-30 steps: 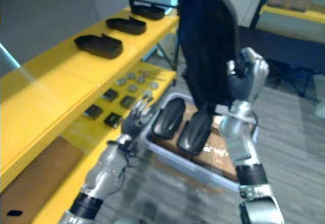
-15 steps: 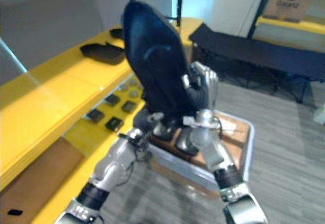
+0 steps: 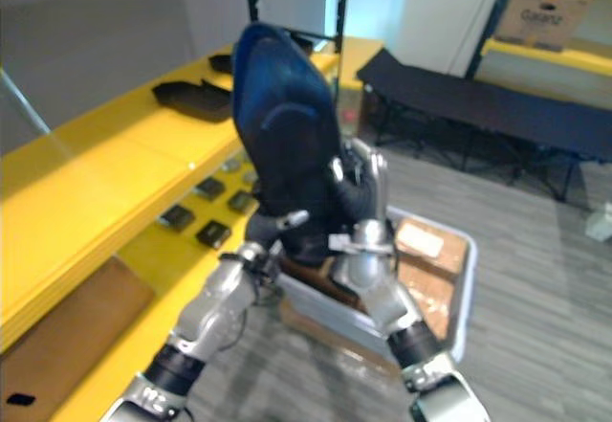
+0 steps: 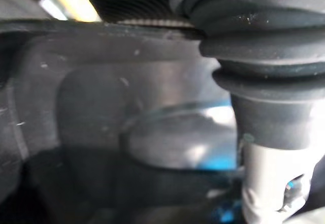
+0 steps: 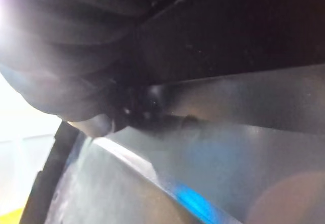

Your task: Walk over and take plastic housings, then place them on the shelf

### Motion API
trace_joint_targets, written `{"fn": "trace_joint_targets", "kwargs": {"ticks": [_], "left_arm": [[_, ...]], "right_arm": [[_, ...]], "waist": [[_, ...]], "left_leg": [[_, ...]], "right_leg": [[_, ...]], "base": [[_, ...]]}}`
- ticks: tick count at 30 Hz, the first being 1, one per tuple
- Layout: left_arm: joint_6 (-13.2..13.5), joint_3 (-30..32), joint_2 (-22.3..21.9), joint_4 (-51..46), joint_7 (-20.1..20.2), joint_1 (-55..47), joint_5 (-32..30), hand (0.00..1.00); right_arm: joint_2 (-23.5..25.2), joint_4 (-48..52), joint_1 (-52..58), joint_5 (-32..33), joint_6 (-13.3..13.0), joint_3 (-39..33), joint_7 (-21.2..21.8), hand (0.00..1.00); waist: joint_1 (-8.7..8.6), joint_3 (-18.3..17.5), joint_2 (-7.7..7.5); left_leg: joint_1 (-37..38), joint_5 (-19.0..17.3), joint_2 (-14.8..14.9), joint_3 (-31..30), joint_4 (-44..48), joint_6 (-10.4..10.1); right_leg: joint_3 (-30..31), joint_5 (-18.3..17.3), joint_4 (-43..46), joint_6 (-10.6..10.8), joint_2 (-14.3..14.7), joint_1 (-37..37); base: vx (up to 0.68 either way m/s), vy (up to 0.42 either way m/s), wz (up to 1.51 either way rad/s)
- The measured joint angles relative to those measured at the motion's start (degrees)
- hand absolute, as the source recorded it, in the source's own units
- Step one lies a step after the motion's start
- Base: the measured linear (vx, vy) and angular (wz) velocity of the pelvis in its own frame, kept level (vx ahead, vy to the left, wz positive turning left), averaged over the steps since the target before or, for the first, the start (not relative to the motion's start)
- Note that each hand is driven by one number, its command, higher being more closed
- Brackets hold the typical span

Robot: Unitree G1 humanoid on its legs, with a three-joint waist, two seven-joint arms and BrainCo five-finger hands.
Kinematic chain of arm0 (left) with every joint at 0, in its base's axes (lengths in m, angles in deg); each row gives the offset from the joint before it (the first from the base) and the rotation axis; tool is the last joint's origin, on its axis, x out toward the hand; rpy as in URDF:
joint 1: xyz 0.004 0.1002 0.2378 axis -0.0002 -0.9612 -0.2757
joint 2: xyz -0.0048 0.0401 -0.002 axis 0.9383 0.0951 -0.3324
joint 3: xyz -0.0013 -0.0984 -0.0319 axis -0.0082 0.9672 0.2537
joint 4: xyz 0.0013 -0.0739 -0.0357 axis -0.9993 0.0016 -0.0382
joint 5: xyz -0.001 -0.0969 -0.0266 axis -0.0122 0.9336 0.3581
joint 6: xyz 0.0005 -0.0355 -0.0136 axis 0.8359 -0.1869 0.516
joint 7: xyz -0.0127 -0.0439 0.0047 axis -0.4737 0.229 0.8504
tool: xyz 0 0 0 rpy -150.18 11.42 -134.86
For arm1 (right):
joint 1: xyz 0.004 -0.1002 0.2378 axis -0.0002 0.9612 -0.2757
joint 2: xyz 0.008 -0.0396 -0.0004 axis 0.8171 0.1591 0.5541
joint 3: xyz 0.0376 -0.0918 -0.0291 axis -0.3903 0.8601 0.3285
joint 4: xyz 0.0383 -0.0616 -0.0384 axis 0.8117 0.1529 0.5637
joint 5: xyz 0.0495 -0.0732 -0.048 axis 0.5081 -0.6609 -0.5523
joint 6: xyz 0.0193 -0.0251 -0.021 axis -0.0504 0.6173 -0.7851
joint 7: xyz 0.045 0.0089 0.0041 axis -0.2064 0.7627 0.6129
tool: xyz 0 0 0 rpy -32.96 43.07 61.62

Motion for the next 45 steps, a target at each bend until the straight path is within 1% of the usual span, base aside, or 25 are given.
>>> {"fn": "trace_joint_targets", "kwargs": {"ticks": [2,5,8,12,13,17,18,20,22,23,25,27,28,29,31,32,34,36,37,38,40,41,42,44,45], "left_arm": [[0.1,-0.1,0.0,0.4,-0.7,-0.1,0.0,1.0],[1.7,0.0,0.1,1.9,-2.4,-0.4,0.2,1.0],[3.2,0.1,0.3,2.0,-2.7,-1.2,1.1,1.0],[3.7,0.0,0.3,2.0,-2.7,-1.2,2.6,1.0],[3.8,0.0,0.3,2.0,-2.6,-1.3,2.8,1.0],[4.7,0.0,0.3,2.0,-2.4,-1.4,3.0,1.0],[5.6,0.0,0.3,2.0,-2.8,-1.5,2.7,1.0],[7.1,0.1,0.3,2.0,-3.7,-1.7,1.6,1.0],[9.5,0.6,0.0,1.4,-7.7,-1.8,-4.1,1.0],[9.9,0.9,-0.2,1.0,-9.0,-1.8,-6.8,1.0],[10.8,2.4,-1.2,-2.3,-13.2,-2.2,-16.3,1.0],[11.2,3.0,-2.5,-5.6,-15.5,-2.9,-22.5,1.0],[11.3,3.2,-2.6,-6.5,-16.2,-3.1,-24.0,1.0],[11.3,3.4,-3.0,-7.9,-18.0,-3.4,-28.9,1.0],[11.3,4.0,-3.1,-8.0,-19.9,-3.7,-34.2,1.0],[11.4,5.7,-3.0,-8.2,-22.2,-4.4,-40.1,1.0],[11.4,8.6,-2.7,-9.9,-24.5,-5.9,-45.7,1.0],[11.2,10.7,-2.0,-12.5,-26.5,-7.3,-50.1,1.0],[11.2,12.2,-1.6,-14.3,-27.1,-8.3,-52.6,1.0],[11.2,12.9,-1.6,-14.9,-27.3,-8.8,-53.7,1.0],[11.0,14.8,-1.6,-15.5,-27.6,-11.4,-55.8,1.0],[11.0,15.4,-1.3,-15.4,-27.6,-12.2,-55.9,1.0],[11.1,15.8,-1.4,-15.1,-27.6,-14.3,-55.5,1.0],[11.4,16.1,-1.6,-14.2,-27.4,-16.1,-53.9,1.0],[12.2,16.2,-2.1,-13.4,-26.9,-17.8,-51.0,1.0]], "right_arm": [[0.2,-0.8,0.5,0.6,-0.7,0.2,0.0,1.0],[1.1,-0.8,2.1,1.1,-1.7,1.4,-0.2,1.0],[1.6,-0.8,2.6,1.2,-2.1,2.5,-1.2,1.0],[1.6,-0.8,3.1,2.2,-3.9,2.7,-1.1,1.0],[1.5,-0.8,3.4,2.4,-4.3,2.7,-1.1,0.0],[1.4,-0.8,4.9,4.0,-6.9,3.6,0.4,0.0],[0.9,-0.8,5.1,6.5,-7.3,5.2,3.6,0.0],[0.9,-0.7,6.0,9.2,-8.0,6.0,5.8,0.0],[0.9,-0.9,8.5,9.8,-8.0,6.5,8.8,0.0],[0.9,-0.9,9.0,10.2,-7.9,6.6,9.3,0.0],[0.8,0.2,9.8,13.1,-7.8,6.3,12.0,0.0],[0.5,4.4,10.9,15.2,-7.7,5.3,14.5,0.0],[0.5,6.3,11.3,15.8,-7.7,4.7,15.2,0.0],[0.4,10.9,11.8,16.3,-8.1,2.5,16.3,0.0],[0.0,14.5,11.9,15.5,-8.4,-1.8,15.1,0.0],[-0.5,17.1,12.2,14.2,-8.4,-7.6,13.0,0.0],[-1.8,18.7,13.6,14.1,-8.3,-15.0,10.8,0.0],[-3.0,19.8,16.8,17.3,-8.4,-21.6,10.1,0.0],[-3.1,19.9,19.1,21.0,-9.3,-25.4,10.3,0.0],[-3.1,19.9,20.3,22.8,-9.6,-27.3,10.5,0.0],[-2.6,19.9,24.4,31.8,-11.6,-33.0,14.2,0.0],[-2.3,19.9,25.3,34.5,-12.3,-34.1,15.8,0.0],[-1.0,19.5,27.4,40.6,-13.7,-36.6,19.3,0.0],[1.2,17.5,30.0,45.2,-14.8,-39.0,22.0,0.0],[3.3,14.0,32.5,47.8,-14.7,-40.6,23.7,0.0]], "waist": [[-0.02,0.0,-0.01],[-0.14,-0.4,-0.43],[-0.42,-0.8,-1.0],[-0.46,-0.8,-1.03],[-0.46,-0.8,-1.03],[-0.66,-0.8,-1.04],[-0.89,-0.8,-1.1],[-1.0,-1.0,-1.36],[-0.92,-1.4,-2.02],[-0.93,-1.6,-2.18],[-1.09,-1.7,-2.46],[-1.14,-1.7,-2.46],[-1.14,-1.7,-2.46],[-1.22,-1.7,-2.45],[-1.33,-1.7,-2.45],[-1.63,-1.8,-2.48],[-2.11,-1.8,-2.44],[-3.03,-1.9,-2.14],[-3.39,-2.2,-1.81],[-3.5,-2.4,-1.61],[-4.72,-2.8,-0.3],[-4.98,-2.9,-0.01],[-5.91,-3.2,0.6],[-6.35,-3.1,0.91],[-6.62,-3.1,0.92]], "left_leg": [[0.0,0.0,0.1,0.1,0.0,0.0],[0.0,0.0,0.5,0.1,0.0,0.0],[0.0,0.0,0.8,0.1,-0.1,-0.1],[0.0,0.0,0.7,0.1,-0.1,-0.1],[0.0,0.0,0.7,0.1,-0.1,-0.1],[0.1,0.0,0.8,0.1,-0.1,-0.1],[0.0,0.0,0.8,0.1,-0.1,-0.1],[0.0,0.0,0.9,0.1,-0.1,-0.1],[0.0,0.0,1.0,0.1,-0.2,-0.3],[0.1,0.0,1.0,0.1,-0.3,-0.3],[0.2,0.0,0.9,0.2,-0.5,-0.3],[0.3,0.1,0.8,0.2,-0.7,-0.4],[0.3,0.1,0.9,0.2,-0.8,-0.4],[0.4,0.1,0.9,0.4,-0.8,-0.4],[0.9,0.1,0.9,0.7,-1.1,-0.4],[1.6,0.3,0.9,1.1,-1.8,-0.7],[2.3,0.4,0.9,1.9,-2.3,-0.6],[2.3,0.4,0.9,2.2,-2.9,-0.7],[2.3,0.3,1.0,2.8,-3.4,-0.7],[2.4,0.4,1.0,3.5,-3.9,-0.8],[3.0,0.5,1.1,4.1,-4.6,-0.9],[3.3,0.6,1.1,4.5,-5.0,-1.0],[3.6,0.6,1.3,5.3,-6.0,-1.1],[4.1,0.8,1.4,5.6,-6.7,-1.4],[4.3,0.9,1.6,5.9,-7.3,-1.4]], "right_leg": [[0.1,-0.2,-0.1,-0.3,0.1,0.0],[0.2,-0.2,-0.2,-0.3,0.5,0.0],[0.2,-0.1,-0.3,-0.2,0.8,0.0],[0.2,-0.1,-0.4,-0.2,0.8,0.0],[0.2,-0.1,-0.4,-0.2,0.8,0.0],[0.2,-0.1,-0.4,-0.2,0.8,0.0],[0.2,0.0,-0.4,-0.2,0.8,0.0],[0.2,0.0,-0.5,-0.2,0.9,0.0],[0.1,0.0,-0.6,-0.2,1.1,0.0],[0.1,0.0,-0.6,-0.2,1.1,0.0],[0.1,0.0,-0.6,-0.2,1.0,0.0],[0.1,0.0,-0.5,-0.2,1.0,0.0],[0.1,0.0,-0.5,-0.2,1.0,0.0],[0.2,0.0,-0.5,-0.2,1.0,-0.1],[0.4,0.0,-0.3,-0.2,1.0,0.0],[0.7,0.0,-0.3,-0.2,1.0,0.0],[1.6,0.0,-0.2,-0.2,1.1,0.0],[1.8,-0.1,-0.2,-0.3,1.1,-0.2],[2.1,-0.1,-0.2,-0.4,1.2,-0.7],[2.6,-0.1,-0.2,-0.4,1.3,-1.2],[3.5,-0.1,-0.2,-0.4,1.4,-1.5],[3.7,-0.1,-0.2,-0.4,1.5,-1.6],[4.5,-0.1,-0.4,-0.4,1.7,-2.1],[4.8,-0.1,-0.7,-0.4,2.0,-2.2],[4.9,-0.1,-1.0,-0.4,2.2,-2.2]], "base": [[0.0,0.0,0.0],[0.0,0.0,0.0],[0.0,0.0,0.0],[0.0,0.0,0.0],[0.0,0.0,0.0],[0.0,0.0,0.0],[0.0,0.0,0.0],[0.0,0.0,0.0],[0.0,0.0,0.0],[0.0,0.0,0.0],[0.0,0.0,0.0],[0.0,0.0,0.0],[0.0,0.0,0.0],[0.0,0.0,-0.04],[0.0,0.003,-0.1],[0.0,0.009,-0.14],[-0.01,0.016,-0.2],[-0.01,0.015,-0.14],[0.0,0.009,-0.16],[0.03,0.021,-0.26],[0.05,0.021,-0.2],[0.04,0.011,-0.24],[0.05,0.01,-0.22],[0.05,0.005,-0.15],[0.05,-0.002,-0.11]]}}
